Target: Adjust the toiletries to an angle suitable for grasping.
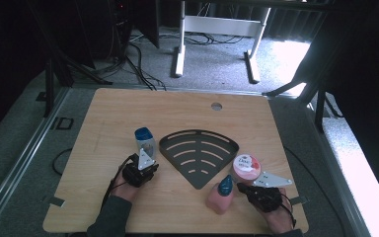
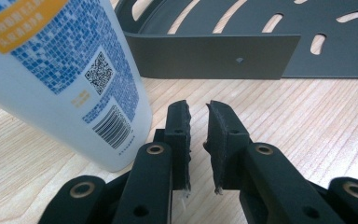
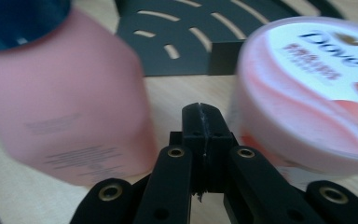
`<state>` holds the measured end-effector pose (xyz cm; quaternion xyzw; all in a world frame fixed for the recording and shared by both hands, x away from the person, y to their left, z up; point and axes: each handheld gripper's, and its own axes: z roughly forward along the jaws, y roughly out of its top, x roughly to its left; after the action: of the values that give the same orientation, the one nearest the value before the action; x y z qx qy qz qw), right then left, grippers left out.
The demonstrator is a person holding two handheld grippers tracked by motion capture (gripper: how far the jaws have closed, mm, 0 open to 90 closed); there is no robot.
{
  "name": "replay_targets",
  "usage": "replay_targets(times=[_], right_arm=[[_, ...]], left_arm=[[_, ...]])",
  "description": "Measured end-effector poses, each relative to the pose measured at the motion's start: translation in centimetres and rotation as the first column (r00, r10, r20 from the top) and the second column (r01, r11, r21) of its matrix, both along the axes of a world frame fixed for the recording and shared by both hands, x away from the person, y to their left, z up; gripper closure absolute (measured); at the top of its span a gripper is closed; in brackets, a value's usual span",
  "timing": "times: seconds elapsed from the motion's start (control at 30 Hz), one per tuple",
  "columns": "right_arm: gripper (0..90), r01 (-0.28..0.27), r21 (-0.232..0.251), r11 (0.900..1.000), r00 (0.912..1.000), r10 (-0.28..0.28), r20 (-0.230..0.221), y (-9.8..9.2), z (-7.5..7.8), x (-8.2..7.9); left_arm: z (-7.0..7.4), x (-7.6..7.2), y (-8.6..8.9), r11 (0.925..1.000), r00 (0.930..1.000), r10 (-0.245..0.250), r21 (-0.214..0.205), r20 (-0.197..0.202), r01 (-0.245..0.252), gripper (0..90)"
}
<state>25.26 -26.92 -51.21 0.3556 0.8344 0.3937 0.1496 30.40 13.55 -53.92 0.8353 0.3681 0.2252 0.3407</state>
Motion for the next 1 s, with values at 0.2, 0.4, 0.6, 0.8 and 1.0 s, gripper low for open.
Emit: replay_targets(times=[0.2, 0.4, 0.6, 0.8, 1.0], right_arm=[[90.0, -0.06, -0.005, 0.9982, 0.9981, 0.06, -0.013, 0.6, -0.2, -0.2], [90.0, -0.08, -0.009, 0.9968, 0.9967, 0.08, -0.016, 1.0, -0.3, -0.2], [90.0, -0.11, -0.009, 0.9939, 0.9938, 0.11, -0.019, 1.3, -0.2, -0.4], [90.0, -0.159, -0.011, 0.9872, 0.9871, 0.159, -0.022, 2.3, -0.2, -0.8], [90.0, -0.173, -0.009, 0.9849, 0.9847, 0.173, -0.023, 2.4, 0.0, -1.4]], left_arm=[[-0.1, 0.0, 0.0, 1.0, 1.0, 0.0, 0.0, 0.0, 0.0, 78.5], [-0.1, 0.0, 0.0, 1.0, 1.0, -0.001, 0.0, 0.0, 0.001, 78.4], [-0.2, 0.0, -0.2, 1.0, 1.0, -0.005, 0.006, -0.004, 0.005, 78.5], [-0.2, -0.1, -0.2, 1.0, 1.0, -0.004, 0.006, -0.003, 0.004, 78.4], [-0.2, -0.1, -0.1, 1.0, 1.0, -0.004, 0.004, -0.003, 0.004, 78.1]])
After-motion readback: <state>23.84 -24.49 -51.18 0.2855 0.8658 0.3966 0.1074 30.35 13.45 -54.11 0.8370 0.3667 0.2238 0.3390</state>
